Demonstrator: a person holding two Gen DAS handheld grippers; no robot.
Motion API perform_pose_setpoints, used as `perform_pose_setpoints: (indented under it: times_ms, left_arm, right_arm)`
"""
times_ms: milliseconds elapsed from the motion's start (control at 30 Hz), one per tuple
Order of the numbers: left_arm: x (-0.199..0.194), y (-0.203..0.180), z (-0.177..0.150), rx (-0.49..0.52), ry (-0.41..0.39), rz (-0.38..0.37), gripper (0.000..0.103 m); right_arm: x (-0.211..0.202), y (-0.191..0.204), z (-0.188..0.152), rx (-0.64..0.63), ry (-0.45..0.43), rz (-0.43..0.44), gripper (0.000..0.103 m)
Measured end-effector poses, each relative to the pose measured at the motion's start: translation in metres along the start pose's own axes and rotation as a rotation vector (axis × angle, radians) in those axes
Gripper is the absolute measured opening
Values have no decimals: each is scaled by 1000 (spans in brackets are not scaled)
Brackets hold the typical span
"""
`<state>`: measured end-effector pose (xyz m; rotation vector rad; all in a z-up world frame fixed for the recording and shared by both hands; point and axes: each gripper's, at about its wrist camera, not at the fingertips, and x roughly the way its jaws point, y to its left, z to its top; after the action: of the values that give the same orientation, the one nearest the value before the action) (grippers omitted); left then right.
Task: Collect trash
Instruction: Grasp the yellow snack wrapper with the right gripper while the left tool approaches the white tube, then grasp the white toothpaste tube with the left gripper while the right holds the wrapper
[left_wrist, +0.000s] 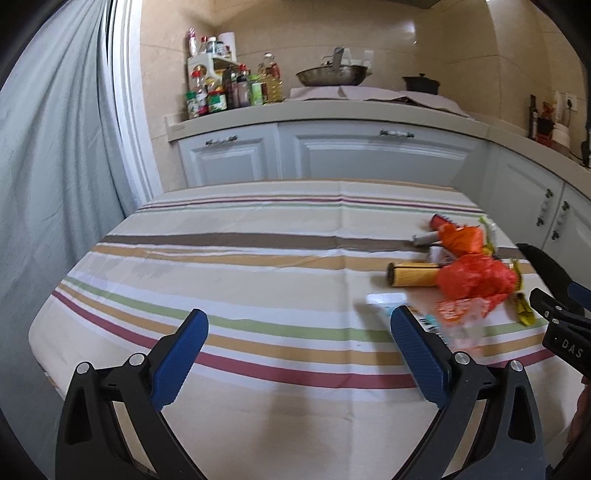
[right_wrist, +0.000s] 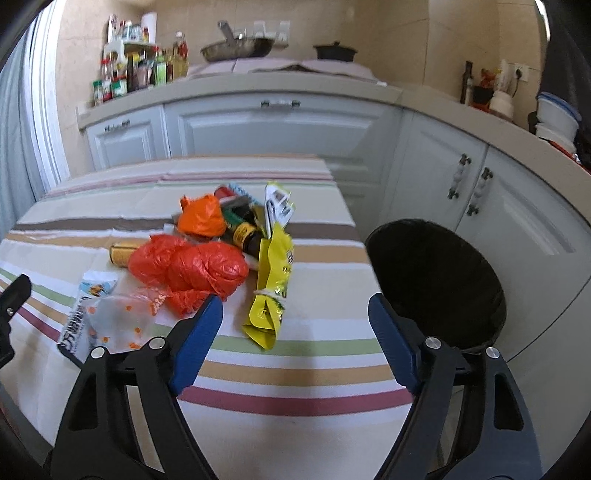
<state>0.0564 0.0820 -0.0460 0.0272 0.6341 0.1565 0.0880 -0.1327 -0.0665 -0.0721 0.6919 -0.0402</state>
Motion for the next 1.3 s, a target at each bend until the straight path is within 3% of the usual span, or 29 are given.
perform_pose_setpoints:
  times_ms: [267, 467, 900, 1100, 1300]
  left_arm:
    - [15, 0, -1, 0, 35, -14, 96]
    - [18, -7, -1, 8, 43, -30, 96]
    - [-4, -32, 0, 36, 0, -66, 96]
    - [-4, -51, -10, 73, 21, -78, 96]
    - [9, -49, -16, 76, 65, -17, 96]
  right_arm:
    - [32, 7, 3, -32, 126, 1, 59]
    - [36, 8, 3, -31, 142, 59, 24]
    - [8, -14, -3, -10, 60, 64, 24]
    - [-3, -33, -10, 22, 37, 62, 24]
    - [-8, -43, -16, 48, 28, 55, 24]
